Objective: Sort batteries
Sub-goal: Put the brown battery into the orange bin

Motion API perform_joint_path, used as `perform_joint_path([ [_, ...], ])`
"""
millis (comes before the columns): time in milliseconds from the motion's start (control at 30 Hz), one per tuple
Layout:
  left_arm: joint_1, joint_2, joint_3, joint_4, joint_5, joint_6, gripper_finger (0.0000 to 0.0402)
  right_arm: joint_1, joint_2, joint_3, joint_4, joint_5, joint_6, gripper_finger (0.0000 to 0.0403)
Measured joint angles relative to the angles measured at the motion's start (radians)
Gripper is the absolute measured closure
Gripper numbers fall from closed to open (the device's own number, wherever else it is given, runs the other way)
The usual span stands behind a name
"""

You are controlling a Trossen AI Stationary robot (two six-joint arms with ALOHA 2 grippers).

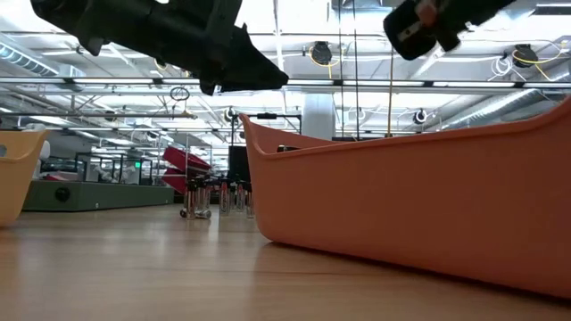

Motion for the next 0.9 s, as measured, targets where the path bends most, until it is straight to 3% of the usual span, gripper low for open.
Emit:
perform_joint_path([
  [133,-0.014,-0.012,0.0,-0.011,-0.018,-0.018,0.0291,0.028,0.066,-0.003,0.092,-0.016,0.048,0.038],
  [267,-0.048,-0.085,0.0,-0.052,-0.073,-0.023,0.0291,0.052,0.16,-0.003,0.155,-0.016,0.077,0.035],
  [433,-0.071,-0.183,0.0,-0.203,-0.087,-0.111,0.0291,0.054,0.226,-0.003,0.179,-0.016,0.117,0.0301],
  [567,-0.073,-0.209,0.0,-0.351,-0.089,-0.204,0.0291,0.034,0.205,-0.003,0.146,0.003,0.117,0.027],
  [633,-0.072,-0.209,0.0,-0.395,-0.089,-0.239,0.0291,0.025,0.156,-0.002,0.1,0.067,0.108,0.026],
  [800,-0.072,-0.209,0.0,-0.45,-0.089,-0.286,0.0291,-0.011,0.008,-0.024,-0.063,0.347,0.082,0.0252],
  [900,-0.072,-0.209,0.0,-0.449,-0.089,-0.279,0.0291,-0.073,-0.043,-0.079,-0.075,0.389,0.131,0.0255],
])
